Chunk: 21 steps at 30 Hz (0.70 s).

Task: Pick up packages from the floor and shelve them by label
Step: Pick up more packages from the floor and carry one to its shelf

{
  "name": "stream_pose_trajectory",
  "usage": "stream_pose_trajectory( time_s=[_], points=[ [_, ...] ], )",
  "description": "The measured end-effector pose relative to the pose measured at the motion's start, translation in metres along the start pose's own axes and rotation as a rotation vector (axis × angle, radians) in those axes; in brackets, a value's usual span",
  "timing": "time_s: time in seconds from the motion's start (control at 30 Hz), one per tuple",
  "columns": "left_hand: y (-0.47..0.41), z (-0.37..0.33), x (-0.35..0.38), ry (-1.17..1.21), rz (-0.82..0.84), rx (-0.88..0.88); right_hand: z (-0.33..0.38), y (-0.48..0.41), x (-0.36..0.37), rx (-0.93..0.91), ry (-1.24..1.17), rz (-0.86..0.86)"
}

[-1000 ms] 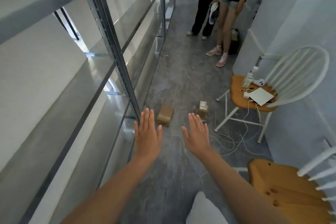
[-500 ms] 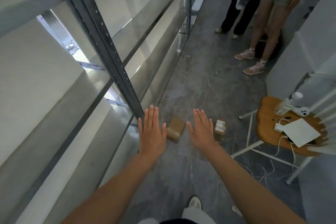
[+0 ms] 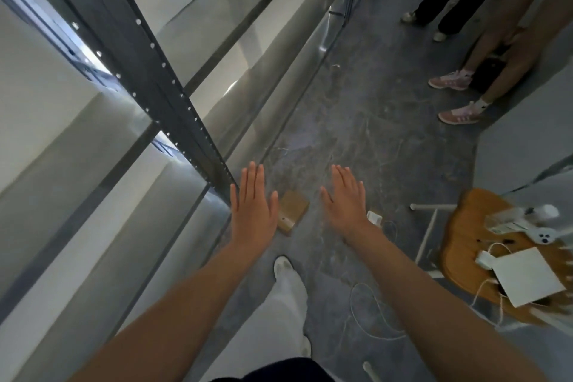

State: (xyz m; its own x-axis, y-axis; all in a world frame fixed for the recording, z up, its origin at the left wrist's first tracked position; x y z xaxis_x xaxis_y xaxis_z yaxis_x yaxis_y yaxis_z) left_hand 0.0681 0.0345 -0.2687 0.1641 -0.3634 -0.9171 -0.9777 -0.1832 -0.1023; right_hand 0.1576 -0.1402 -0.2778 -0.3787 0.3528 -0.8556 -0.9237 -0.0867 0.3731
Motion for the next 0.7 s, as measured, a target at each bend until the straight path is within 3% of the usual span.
stream_pose_trajectory(
  time_s=[0.37,0.7],
  points=[
    [-0.122,0.025,0.032,0.031,0.036,-0.136,0.032,-0.135,-0.027,-0.069,0.048,0.041],
    [-0.122,0.028,0.089,0.039,0.023,-0.332,0.018,-0.204,0.009,-0.152,0.149,0.174]
  ],
)
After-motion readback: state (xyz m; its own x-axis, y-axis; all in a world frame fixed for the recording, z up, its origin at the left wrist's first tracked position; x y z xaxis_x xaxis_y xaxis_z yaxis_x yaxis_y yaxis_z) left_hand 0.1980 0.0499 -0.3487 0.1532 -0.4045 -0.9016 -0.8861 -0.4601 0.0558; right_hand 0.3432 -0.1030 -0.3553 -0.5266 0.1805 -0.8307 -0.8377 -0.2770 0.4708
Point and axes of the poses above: each hand's wrist, its own y-axis away from the middle knuckle, its own x-axis out of the palm, z = x × y, the point moved 4 cm from there along -y, towards the middle knuckle, and after that the axes turned 14 degrees about x, right-handed, at the moved point
